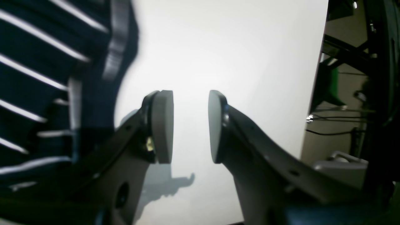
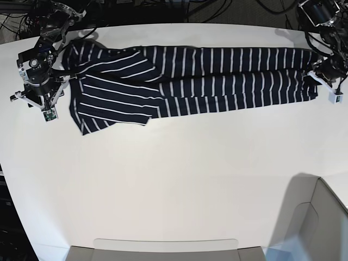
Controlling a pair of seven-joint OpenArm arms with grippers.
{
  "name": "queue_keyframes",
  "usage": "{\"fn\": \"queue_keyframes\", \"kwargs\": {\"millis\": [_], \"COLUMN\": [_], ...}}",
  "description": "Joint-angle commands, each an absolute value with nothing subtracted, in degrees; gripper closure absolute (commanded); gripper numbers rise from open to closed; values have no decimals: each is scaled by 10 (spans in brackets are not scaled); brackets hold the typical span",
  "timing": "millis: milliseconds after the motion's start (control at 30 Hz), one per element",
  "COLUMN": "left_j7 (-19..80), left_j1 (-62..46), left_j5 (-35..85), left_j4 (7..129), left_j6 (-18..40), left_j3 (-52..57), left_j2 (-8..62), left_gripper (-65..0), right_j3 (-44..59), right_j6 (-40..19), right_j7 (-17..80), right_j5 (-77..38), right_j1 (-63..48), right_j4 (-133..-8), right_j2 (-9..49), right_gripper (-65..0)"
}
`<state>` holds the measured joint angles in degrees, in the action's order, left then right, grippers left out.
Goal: Fold the T-shirt properly
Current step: 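Grip both ends of the long strip and stretch it flat, then grasp the strip end with the left gripper and fold it toward the right gripper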
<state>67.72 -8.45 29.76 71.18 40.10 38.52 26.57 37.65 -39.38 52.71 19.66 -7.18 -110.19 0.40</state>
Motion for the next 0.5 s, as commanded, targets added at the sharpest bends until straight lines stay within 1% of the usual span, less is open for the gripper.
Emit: {"fn": "queue_keyframes", "kwargs": {"millis": [0,100,233,333,467], "left_j7": [708,734,798,800,800], "left_j1": [-88,-89,-90,-90,-100], "left_j5": [280,280,283,283,284], "left_j4": [729,775,869,956,1079], "left_j6": [400,400,400,400,400], "left_j3": [384,391,444,476,480], "left_j2": [269,269,264,244,197], "left_gripper": [0,0,0,0,0], "right_j3": [378,378,378,378,376], "right_j6": [-400,-400,-400,-400,-400], "right_j7": [520,520,520,520,520], "right_j5": [197,197,199,199,199], "right_j1": [-66,-66,-66,-66,-66], "right_j4": [-1120,-1120,-1120,-1120,-1120], "right_j2": [9,9,9,9,8], "right_gripper": [-197,-197,-197,-197,-197]}}
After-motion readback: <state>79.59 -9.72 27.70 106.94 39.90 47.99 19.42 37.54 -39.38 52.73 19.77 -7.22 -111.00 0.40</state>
